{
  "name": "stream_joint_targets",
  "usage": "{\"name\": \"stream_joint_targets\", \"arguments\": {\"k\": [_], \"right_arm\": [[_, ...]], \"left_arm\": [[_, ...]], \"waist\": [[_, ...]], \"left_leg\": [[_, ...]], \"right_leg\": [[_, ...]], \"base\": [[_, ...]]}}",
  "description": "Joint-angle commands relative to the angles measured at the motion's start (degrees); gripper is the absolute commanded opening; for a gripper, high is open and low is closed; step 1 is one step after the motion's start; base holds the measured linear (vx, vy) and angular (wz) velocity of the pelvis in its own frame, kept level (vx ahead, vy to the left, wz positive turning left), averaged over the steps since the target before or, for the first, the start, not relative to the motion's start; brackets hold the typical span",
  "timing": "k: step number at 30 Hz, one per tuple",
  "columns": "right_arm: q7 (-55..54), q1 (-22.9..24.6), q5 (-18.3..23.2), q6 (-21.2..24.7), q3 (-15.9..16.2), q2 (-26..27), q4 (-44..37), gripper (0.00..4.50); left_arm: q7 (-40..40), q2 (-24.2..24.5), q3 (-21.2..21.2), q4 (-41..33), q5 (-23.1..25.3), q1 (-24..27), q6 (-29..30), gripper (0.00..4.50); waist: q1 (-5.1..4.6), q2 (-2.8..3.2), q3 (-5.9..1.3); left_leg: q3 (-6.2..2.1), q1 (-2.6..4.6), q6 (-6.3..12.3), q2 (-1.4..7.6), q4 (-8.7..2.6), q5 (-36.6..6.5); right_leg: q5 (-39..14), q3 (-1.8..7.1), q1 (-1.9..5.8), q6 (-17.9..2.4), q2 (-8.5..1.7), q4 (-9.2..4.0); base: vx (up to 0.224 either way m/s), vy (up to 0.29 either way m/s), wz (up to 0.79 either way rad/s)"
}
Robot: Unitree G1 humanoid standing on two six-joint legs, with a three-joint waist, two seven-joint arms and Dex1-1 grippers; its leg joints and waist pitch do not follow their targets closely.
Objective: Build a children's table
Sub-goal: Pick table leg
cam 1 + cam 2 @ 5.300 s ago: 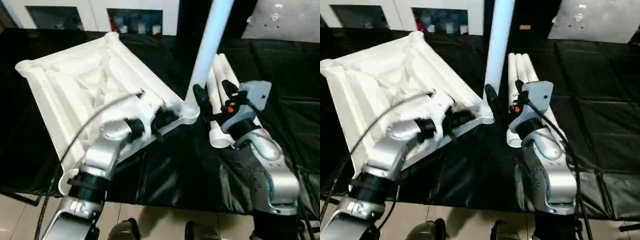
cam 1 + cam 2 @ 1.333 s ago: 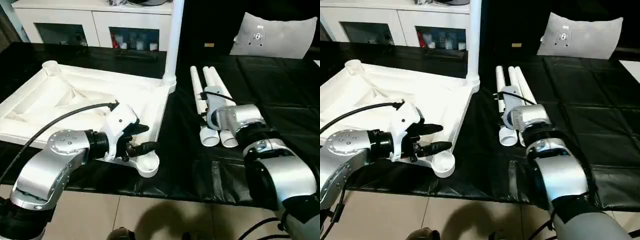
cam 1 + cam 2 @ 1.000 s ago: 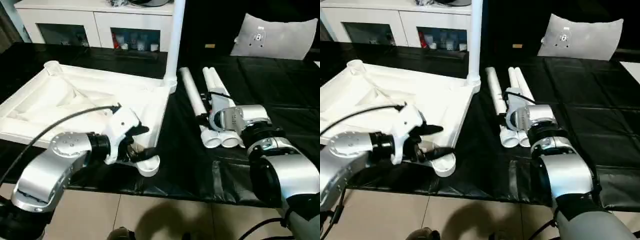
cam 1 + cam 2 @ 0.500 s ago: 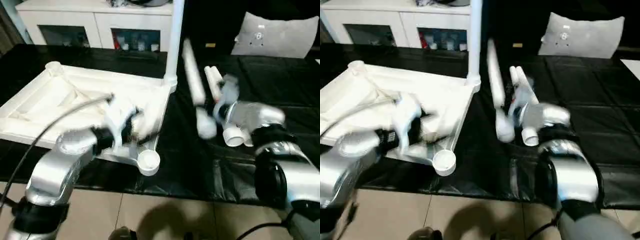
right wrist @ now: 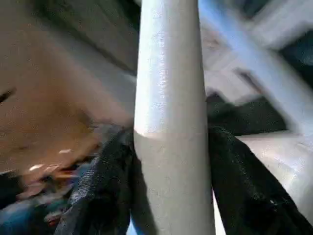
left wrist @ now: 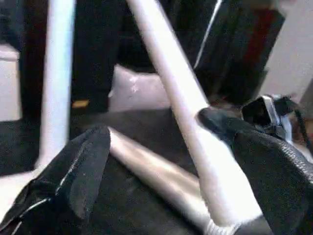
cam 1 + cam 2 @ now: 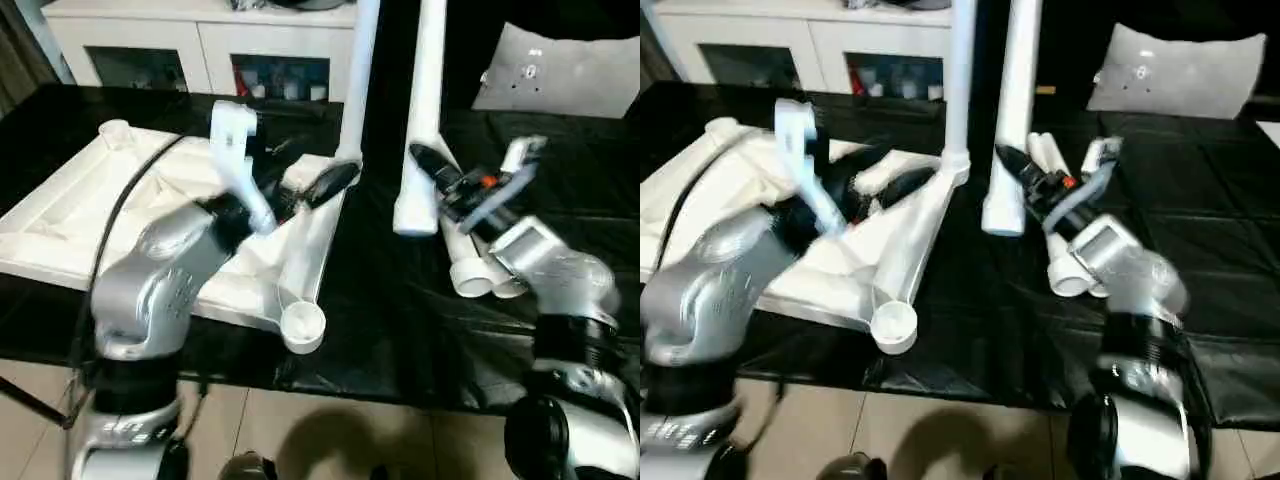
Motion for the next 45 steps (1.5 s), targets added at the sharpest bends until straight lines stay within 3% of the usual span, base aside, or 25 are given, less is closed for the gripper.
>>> {"name": "stream_joint_targets", "arguments": {"k": [1, 3, 5, 14, 20, 24, 25, 28, 30, 36, 40, 41, 43, 45], "right_arm": [[2.7, 1.9, 3.7, 2.8, 1.0, -0.3, -3.9, 1.86], [4.5, 3.7, 5.8, 4.8, 2.2, -0.2, -6.4, 1.86], [5.3, 6.0, 9.1, 6.8, 3.3, 0.4, -10.2, 1.86], [7.6, 9.5, 12.4, 10.9, 6.8, -0.1, -15.5, 1.86], [8.4, 11.1, 13.5, 12.2, 8.7, -1.2, -17.4, 1.86], [7.6, 12.0, 7.2, 8.1, 13.0, -2.3, -18.5, 1.86], [7.4, 12.2, 5.1, 6.7, 14.5, -2.7, -18.9, 1.86], [7.0, 12.7, 0.7, 3.5, 18.4, -3.5, -20.0, 1.86], [6.5, 12.8, -0.9, 1.8, 19.9, -3.7, -20.4, 1.86], [5.1, 12.7, -3.6, -2.3, 21.3, -2.9, -20.0, 1.86], [8.0, 13.0, 4.2, 2.1, 18.4, -1.6, -20.5, 1.86], [9.6, 13.5, 6.4, 3.9, 18.1, -2.1, -20.7, 1.86], [10.6, 13.8, 7.6, 4.5, 18.1, -2.5, -20.6, 1.86], [10.9, 13.9, 8.3, 4.9, 17.9, -2.6, -20.6, 1.86]], "left_arm": [[2.3, -1.6, 2.9, 1.4, -3.8, -1.9, 2.6, 4.5], [4.0, -3.8, 5.2, 2.2, -7.4, -3.7, 4.4, 4.5], [5.7, -5.9, 7.2, 2.8, -11.8, -5.4, 5.7, 4.5], [8.0, -11.7, 11.3, 4.0, -24.2, -9.2, 9.6, 4.5], [8.1, -11.5, 10.5, 5.0, -24.5, -9.4, 11.2, 4.5], [7.8, -10.0, 8.8, 5.6, -22.2, -8.7, 9.5, 4.5], [7.9, -9.5, 8.4, 5.5, -21.3, -8.4, 9.0, 4.21], [8.6, -8.4, 7.6, 4.9, -20.1, -7.3, 8.7, 4.09], [9.0, -8.4, 7.8, 4.3, -20.8, -6.6, 9.2, 3.73], [10.4, -8.6, 8.4, 3.6, -20.8, -5.8, 8.2, 3.31], [6.0, -9.1, 9.9, 2.2, -26.9, -4.5, 8.4, 2.99], [2.7, -8.9, 10.2, 1.7, -30.3, -3.5, 9.4, 2.9], [-0.9, -8.3, 10.3, 1.4, -32.7, -2.6, 10.1, 2.77], [-2.2, -8.0, 10.4, 1.7, -33.4, -2.3, 10.3, 2.63]], "waist": [[0.36, -0.86, -4.47], [0.68, -0.81, -4.5], [0.99, -1.02, -4.76], [1.72, -1.04, -4.73], [2.28, -1.03, -4.87], [2.39, -0.9, -4.76], [2.44, -0.93, -4.71], [2.29, -1.09, -4.68], [2.21, -0.9, -4.67], [2.26, -0.82, -4.74], [2.38, -0.93, -4.86], [2.36, -0.67, -4.76], [2.43, -0.83, -4.77], [2.43, -0.62, -4.68]], "left_leg": [[0.07, 0.96, -0.68, 0.39, -3.78, -16.4], [0.05, 1.15, -0.83, 0.34, -3.66, -16.7], [-0.22, 0.73, -0.88, 0.48, -3.89, -15.0], [-0.14, 0.65, -0.93, 0.52, -3.95, -14.4], [-0.21, 0.44, -0.97, 0.66, -4.02, -12.2], [-0.26, 0.48, -1.81, 0.66, -4.17, -13.2], [-0.3, 0.48, -1.89, 0.76, -4.22, -13.5], [-0.4, 0.39, -2.33, 0.74, -4.33, -13.9], [-0.37, 0.54, -2.44, 0.78, -4.3, -14.3], [-0.34, 0.45, -1.97, 0.81, -4.24, -14.3], [-0.28, 0.5, -0.93, 0.69, -4.1, -13.7], [-0.31, 0.39, -0.84, 0.82, -4.14, -13.7], [-0.21, 0.44, -0.61, 0.78, -4.1, -13.9], [-0.22, 0.5, -0.83, 0.83, -4.17, -14.6]], "right_leg": [[-22.8, 0.53, 2.59, -8.8, -1.91, -5.21], [-24.7, 0.5, 2.35, -8.0, -1.95, -5.67], [-23.2, 0.43, 2.66, -7.7, -2.07, -5.41], [-22.7, 0.46, 2.47, -6.7, -2.09, -5.82], [-20.4, 0.56, 2.62, -5.7, -2.09, -5.58], [-22.4, 0.58, 2.51, -4.3, -2.23, -5.86], [-22.8, 0.59, 2.42, -4.0, -2.25, -6.0], [-23.6, 0.57, 2.5, -2.9, -2.24, -5.95], [-23.2, 0.64, 2.31, -3.5, -2.2, -5.87], [-20.7, 0.62, 2.39, -5.1, -2.17, -5.57], [-19.5, 0.58, 2.62, -7.0, -2.23, -5.35], [-18.7, 0.58, 2.47, -7.5, -2.1, -5.28], [-18.6, 0.56, 2.51, -7.9, -2.11, -5.33], [-19.7, 0.54, 2.42, -7.5, -2.11, -5.39]], "base": [[0.0, 0.0, 0.0], [0.0, 0.0, 0.0], [0.0, 0.0, 0.0], [0.0, 0.0, 0.0], [0.0, 0.0, 0.0], [0.0, 0.0, 0.0], [0.0, 0.0, 0.0], [0.0, 0.0, 0.0], [0.0, 0.0, 0.0], [0.0, 0.0, 0.0], [0.0, 0.0, 0.0], [0.0, 0.0, 0.0], [0.0, 0.0, 0.0], [0.0, 0.0, 0.0]]}}
